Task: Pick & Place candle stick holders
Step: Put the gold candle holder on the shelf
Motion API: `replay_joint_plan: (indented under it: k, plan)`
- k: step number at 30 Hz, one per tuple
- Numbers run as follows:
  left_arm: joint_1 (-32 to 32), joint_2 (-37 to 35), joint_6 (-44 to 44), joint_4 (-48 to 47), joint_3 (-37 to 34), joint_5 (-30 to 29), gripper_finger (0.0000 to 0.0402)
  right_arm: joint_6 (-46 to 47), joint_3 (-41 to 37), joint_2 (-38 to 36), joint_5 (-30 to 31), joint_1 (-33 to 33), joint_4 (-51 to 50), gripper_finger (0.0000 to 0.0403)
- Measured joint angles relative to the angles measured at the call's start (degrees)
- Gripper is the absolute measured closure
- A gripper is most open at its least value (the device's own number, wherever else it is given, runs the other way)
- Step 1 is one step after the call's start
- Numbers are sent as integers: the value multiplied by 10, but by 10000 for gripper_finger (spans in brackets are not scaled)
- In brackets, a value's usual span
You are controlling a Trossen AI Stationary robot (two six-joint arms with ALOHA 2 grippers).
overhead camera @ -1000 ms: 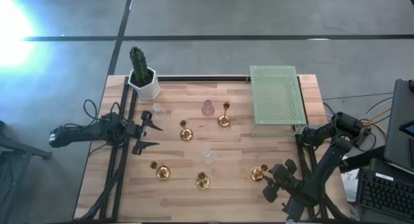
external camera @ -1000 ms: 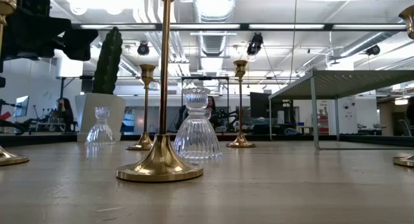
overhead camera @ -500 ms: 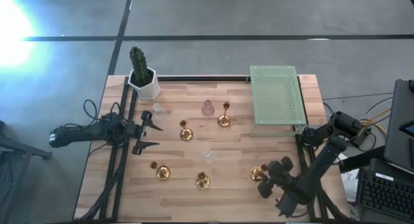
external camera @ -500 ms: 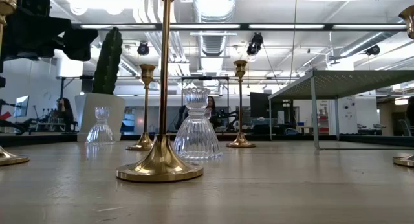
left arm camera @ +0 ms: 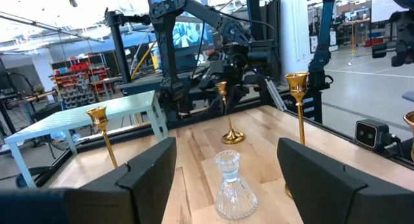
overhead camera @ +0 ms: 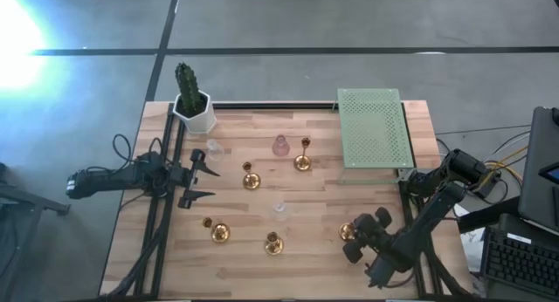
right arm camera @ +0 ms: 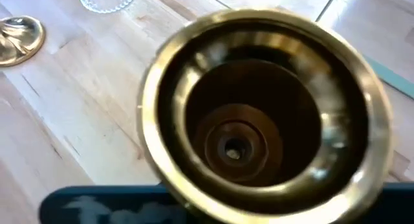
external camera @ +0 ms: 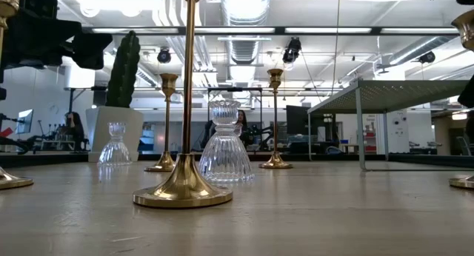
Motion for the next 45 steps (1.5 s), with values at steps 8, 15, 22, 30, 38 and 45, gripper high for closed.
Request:
replay_joint_plan:
  k: [8,15,22,30,38,45]
  plan:
    - [0,0,0,0,0,0,128,-37,57,-52,12,-10,-36,390]
    - [0,0,0,0,0,0,128,-212,134,-152,16,-84,-97,392]
    - [0,0,0,0,0,0,128,-422,185,-240,17,-213,-122,392]
    - [0,0,0,0,0,0,128,-528,197,-342,19,-374,-149,392]
    - [0,0,0,0,0,0,128,-626,196,-392,15,-551,-150,392]
    - [0,0,0,0,0,0,128,-700,196,-396,-25,-681,-149,392]
